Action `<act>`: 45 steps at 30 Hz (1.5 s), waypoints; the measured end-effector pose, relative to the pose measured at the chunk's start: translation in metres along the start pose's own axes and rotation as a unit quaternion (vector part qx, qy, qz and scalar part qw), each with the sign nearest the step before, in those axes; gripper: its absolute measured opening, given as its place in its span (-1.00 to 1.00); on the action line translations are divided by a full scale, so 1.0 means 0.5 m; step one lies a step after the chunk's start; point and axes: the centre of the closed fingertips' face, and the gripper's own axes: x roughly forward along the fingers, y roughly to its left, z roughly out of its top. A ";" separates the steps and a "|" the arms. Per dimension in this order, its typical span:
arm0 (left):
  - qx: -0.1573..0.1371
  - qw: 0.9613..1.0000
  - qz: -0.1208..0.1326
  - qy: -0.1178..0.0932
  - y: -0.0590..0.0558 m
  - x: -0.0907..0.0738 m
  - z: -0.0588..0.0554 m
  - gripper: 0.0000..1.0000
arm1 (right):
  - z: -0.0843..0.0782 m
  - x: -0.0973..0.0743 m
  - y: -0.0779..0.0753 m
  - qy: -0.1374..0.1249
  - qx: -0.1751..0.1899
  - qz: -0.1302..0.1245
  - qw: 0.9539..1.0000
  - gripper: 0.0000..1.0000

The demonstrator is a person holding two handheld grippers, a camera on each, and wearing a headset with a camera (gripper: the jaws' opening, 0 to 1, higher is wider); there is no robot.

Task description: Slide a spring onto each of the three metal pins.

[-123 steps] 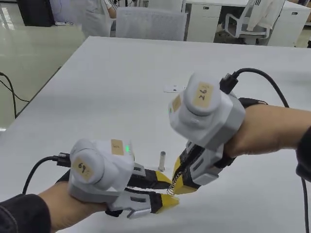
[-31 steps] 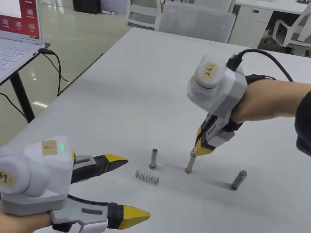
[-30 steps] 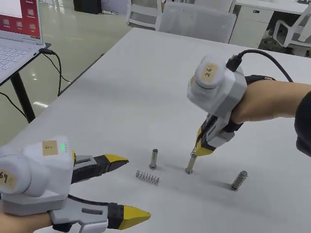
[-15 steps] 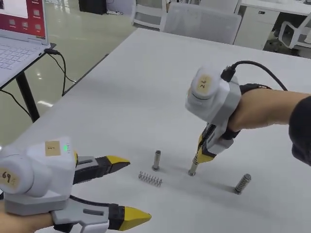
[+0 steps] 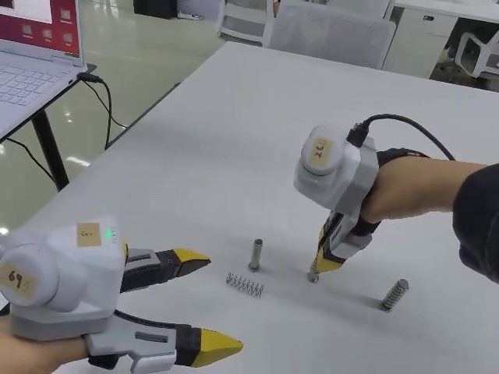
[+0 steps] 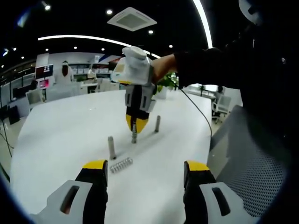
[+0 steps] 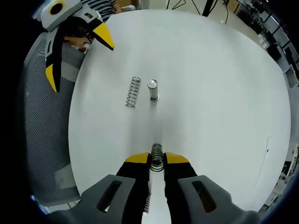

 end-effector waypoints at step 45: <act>0.007 1.000 -0.007 0.027 0.030 0.017 -0.010 0.12 | -0.010 -0.013 0.001 -0.072 0.034 -0.018 0.997 -0.23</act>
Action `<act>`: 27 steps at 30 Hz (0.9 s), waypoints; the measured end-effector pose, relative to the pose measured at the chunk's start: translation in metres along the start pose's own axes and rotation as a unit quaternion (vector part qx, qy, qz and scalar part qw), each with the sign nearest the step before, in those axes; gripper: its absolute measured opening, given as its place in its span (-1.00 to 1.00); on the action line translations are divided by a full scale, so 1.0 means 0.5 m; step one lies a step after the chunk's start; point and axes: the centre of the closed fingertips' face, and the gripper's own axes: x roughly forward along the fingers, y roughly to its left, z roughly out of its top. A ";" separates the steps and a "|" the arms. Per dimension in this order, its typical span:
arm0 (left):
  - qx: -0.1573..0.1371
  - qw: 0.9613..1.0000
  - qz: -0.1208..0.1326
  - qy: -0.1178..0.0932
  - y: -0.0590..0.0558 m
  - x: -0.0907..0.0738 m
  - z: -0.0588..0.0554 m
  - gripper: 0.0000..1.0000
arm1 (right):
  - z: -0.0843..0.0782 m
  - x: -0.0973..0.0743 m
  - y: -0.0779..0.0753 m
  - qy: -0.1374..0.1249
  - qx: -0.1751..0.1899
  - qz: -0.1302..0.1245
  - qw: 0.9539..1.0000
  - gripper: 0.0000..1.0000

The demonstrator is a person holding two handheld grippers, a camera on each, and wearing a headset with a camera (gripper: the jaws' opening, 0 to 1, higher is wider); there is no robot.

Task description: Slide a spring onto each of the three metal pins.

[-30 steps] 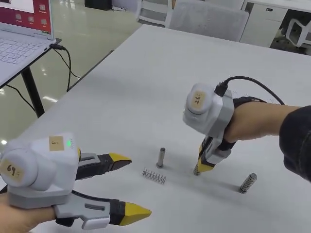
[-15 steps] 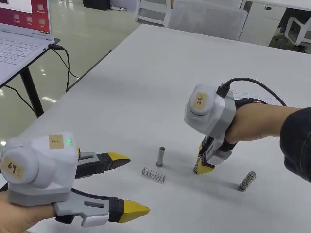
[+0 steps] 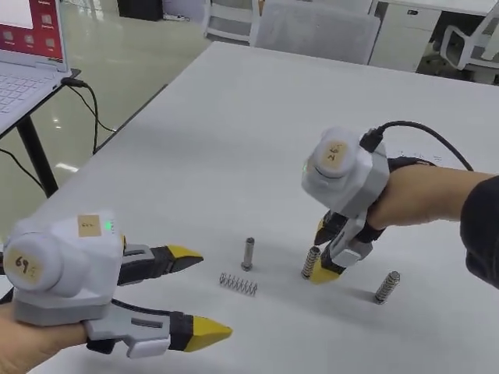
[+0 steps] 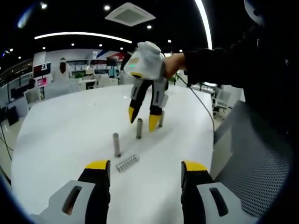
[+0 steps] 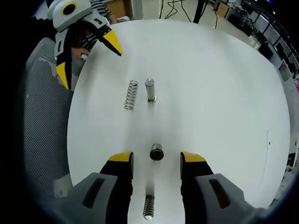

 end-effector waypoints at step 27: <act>0.011 0.999 -0.019 0.041 0.050 0.057 -0.028 -0.06 | -0.015 -0.057 0.035 -0.158 0.090 -0.036 0.983 0.41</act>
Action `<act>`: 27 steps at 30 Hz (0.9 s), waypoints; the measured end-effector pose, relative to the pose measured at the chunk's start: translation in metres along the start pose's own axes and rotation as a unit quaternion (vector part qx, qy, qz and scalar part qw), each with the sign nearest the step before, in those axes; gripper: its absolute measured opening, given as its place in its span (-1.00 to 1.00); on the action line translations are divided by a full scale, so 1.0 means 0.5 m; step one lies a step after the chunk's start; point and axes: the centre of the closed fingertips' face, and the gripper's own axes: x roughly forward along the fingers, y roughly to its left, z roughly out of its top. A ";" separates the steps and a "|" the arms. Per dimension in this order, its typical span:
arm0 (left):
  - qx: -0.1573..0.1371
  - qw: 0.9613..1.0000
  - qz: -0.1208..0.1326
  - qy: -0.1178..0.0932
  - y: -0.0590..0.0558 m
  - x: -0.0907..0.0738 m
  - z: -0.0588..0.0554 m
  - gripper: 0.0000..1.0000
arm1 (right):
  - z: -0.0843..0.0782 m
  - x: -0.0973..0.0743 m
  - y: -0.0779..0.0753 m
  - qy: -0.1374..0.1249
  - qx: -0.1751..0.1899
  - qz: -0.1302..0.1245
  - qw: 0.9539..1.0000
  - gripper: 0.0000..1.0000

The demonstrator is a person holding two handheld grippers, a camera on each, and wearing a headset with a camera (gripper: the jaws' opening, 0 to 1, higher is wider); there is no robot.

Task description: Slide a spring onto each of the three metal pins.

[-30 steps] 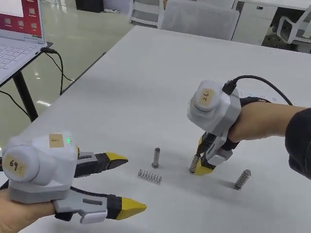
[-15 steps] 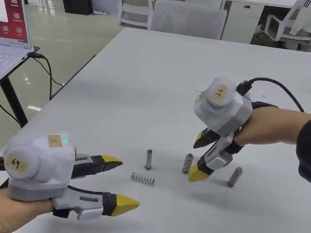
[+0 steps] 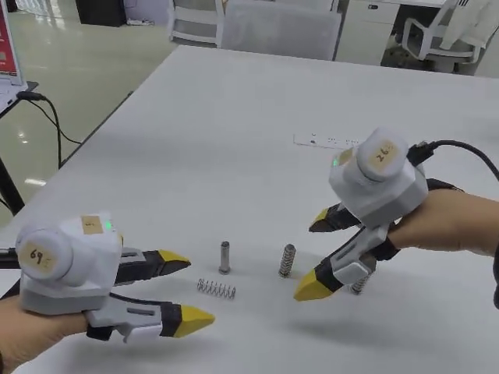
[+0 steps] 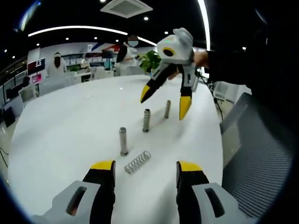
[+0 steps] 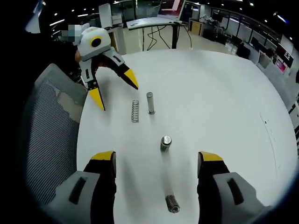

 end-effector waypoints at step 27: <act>0.033 0.998 -0.042 0.041 0.019 0.057 -0.022 -0.34 | -0.028 -0.115 0.014 -0.129 0.092 -0.070 0.985 0.45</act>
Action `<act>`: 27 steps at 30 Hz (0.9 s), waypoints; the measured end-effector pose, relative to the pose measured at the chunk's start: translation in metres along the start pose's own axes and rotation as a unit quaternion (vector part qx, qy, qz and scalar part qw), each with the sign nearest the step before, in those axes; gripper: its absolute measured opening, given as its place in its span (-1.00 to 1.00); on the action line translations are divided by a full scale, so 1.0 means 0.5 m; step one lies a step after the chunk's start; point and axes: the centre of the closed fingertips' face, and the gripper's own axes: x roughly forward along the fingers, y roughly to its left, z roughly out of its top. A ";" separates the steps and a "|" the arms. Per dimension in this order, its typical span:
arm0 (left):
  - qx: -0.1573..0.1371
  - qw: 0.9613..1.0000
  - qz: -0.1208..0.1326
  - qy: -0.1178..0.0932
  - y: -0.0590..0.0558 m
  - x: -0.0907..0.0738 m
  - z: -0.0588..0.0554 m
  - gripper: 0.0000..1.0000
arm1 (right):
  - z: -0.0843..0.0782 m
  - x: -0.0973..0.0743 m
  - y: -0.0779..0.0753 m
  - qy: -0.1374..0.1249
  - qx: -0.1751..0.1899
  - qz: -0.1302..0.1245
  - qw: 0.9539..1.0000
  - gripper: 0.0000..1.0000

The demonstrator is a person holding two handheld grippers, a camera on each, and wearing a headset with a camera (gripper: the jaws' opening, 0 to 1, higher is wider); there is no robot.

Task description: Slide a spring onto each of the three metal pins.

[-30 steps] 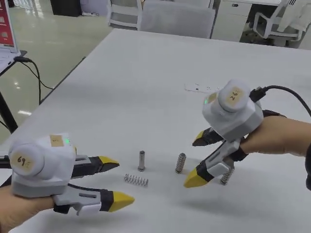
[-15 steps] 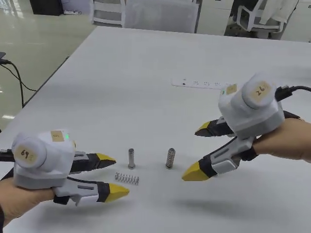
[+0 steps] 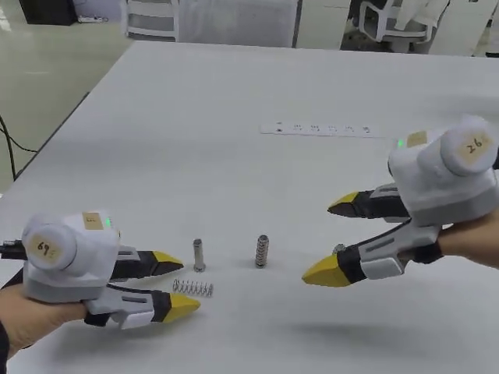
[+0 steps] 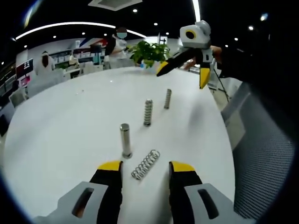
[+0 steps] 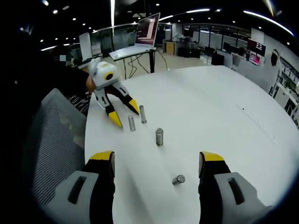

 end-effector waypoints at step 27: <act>0.015 1.000 -0.011 0.012 -0.012 0.010 -0.012 -0.61 | -0.117 -0.048 0.030 -0.044 0.077 -0.024 0.996 0.42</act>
